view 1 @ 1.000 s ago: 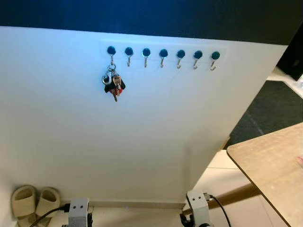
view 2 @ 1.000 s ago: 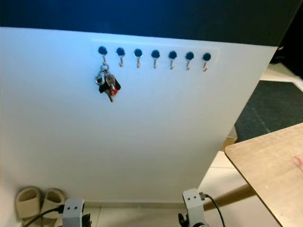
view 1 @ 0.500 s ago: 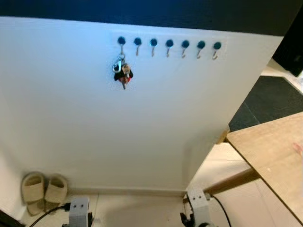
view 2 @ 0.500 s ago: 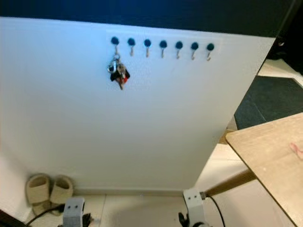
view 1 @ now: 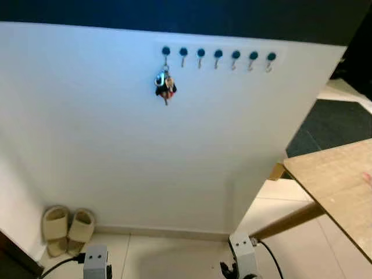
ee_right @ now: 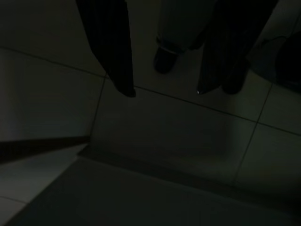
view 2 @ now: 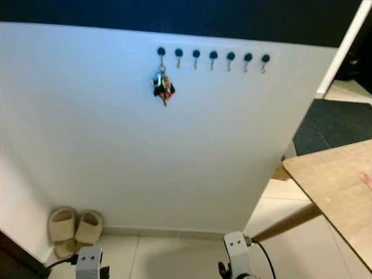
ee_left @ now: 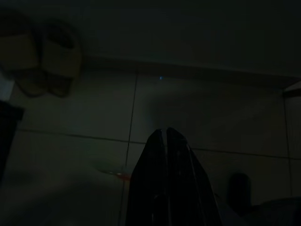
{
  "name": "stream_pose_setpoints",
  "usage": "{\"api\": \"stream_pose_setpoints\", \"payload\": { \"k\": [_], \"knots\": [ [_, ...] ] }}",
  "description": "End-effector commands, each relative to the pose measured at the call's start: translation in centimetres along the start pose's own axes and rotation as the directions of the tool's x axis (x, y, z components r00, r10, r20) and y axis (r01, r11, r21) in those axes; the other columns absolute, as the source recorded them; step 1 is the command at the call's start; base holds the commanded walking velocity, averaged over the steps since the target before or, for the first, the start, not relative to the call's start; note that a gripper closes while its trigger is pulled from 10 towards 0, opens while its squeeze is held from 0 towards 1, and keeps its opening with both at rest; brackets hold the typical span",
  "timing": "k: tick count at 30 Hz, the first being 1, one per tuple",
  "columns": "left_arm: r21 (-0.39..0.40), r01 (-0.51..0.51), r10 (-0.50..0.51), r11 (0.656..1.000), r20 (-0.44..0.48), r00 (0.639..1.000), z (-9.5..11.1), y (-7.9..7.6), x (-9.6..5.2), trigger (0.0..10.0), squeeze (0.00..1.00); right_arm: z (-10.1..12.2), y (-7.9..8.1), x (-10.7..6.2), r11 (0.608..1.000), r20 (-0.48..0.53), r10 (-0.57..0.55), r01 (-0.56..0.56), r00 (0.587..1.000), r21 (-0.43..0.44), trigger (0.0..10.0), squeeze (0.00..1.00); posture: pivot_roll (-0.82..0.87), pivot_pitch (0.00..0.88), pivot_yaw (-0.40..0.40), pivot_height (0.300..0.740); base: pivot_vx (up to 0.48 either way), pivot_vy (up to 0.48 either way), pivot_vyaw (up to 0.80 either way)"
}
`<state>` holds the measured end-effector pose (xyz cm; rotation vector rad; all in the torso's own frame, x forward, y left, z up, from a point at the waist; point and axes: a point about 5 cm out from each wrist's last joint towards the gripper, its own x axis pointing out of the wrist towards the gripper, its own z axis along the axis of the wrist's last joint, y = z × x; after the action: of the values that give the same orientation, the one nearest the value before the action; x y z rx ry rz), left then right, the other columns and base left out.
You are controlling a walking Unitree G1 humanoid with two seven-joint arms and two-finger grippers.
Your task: Hang keys on a hook
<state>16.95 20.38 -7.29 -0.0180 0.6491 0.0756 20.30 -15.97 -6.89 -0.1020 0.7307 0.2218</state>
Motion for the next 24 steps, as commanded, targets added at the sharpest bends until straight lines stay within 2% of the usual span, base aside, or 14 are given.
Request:
{"api": "stream_pose_setpoints", "payload": {
  "k": [1,6,7,14,18,20,22,24],
  "knots": [
    [0.031,0.006,-0.005,0.999,-0.003,1.000,0.0,-0.1,0.0,10.0,0.00,-0.3,-0.2,-0.1,1.000,-0.009,-0.009,0.009,1.000,0.004,10.0,0.00,0.08,0.032,-0.050,0.740,0.000,-0.480,0.00],
    [0.038,0.002,-0.002,0.999,0.005,1.000,0.2,-0.3,0.1,10.0,0.00,-0.3,-0.3,-0.2,1.000,-0.010,-0.009,0.009,1.000,0.002,10.0,0.00,0.08,0.030,-0.051,0.740,0.000,-0.467,0.00],
    [0.012,-0.013,0.013,1.000,0.004,1.000,0.1,-0.3,0.1,10.0,0.00,-0.3,-0.3,-0.2,1.000,-0.010,-0.009,0.009,1.000,0.002,10.0,0.00,0.08,0.033,-0.051,0.740,0.000,0.000,0.00],
    [0.000,-0.054,0.054,0.999,0.026,0.998,0.4,-0.1,0.1,10.0,0.00,-0.2,-0.2,-0.1,1.000,-0.005,-0.007,0.007,1.000,0.004,10.0,0.00,0.08,0.037,-0.053,0.740,0.000,0.000,0.00],
    [0.000,-0.084,0.083,0.996,0.121,0.989,2.0,0.4,0.4,10.0,0.00,0.4,-0.1,0.1,1.000,0.019,-0.007,0.007,1.000,0.011,10.0,0.00,0.08,0.038,-0.053,0.740,0.000,0.000,0.00],
    [-0.001,-0.081,0.081,0.997,0.133,0.988,2.3,0.4,0.5,10.0,0.00,0.4,-0.1,0.1,1.000,0.021,-0.008,0.008,1.000,0.011,10.0,0.00,0.08,0.038,-0.053,0.740,0.000,0.000,0.00],
    [0.012,-0.062,0.058,0.998,0.212,0.976,3.8,0.4,0.8,10.0,0.00,0.7,-0.1,0.2,1.000,0.033,-0.007,0.007,0.999,0.006,10.0,0.00,0.08,0.041,-0.054,0.740,0.000,0.000,0.00],
    [0.039,0.015,-0.027,0.999,0.333,0.942,6.4,0.0,1.1,10.0,0.00,1.1,-0.1,0.3,1.000,0.057,-0.009,0.008,0.998,0.002,10.0,0.00,0.08,0.042,-0.055,0.740,0.000,0.000,0.00]
  ]
}}
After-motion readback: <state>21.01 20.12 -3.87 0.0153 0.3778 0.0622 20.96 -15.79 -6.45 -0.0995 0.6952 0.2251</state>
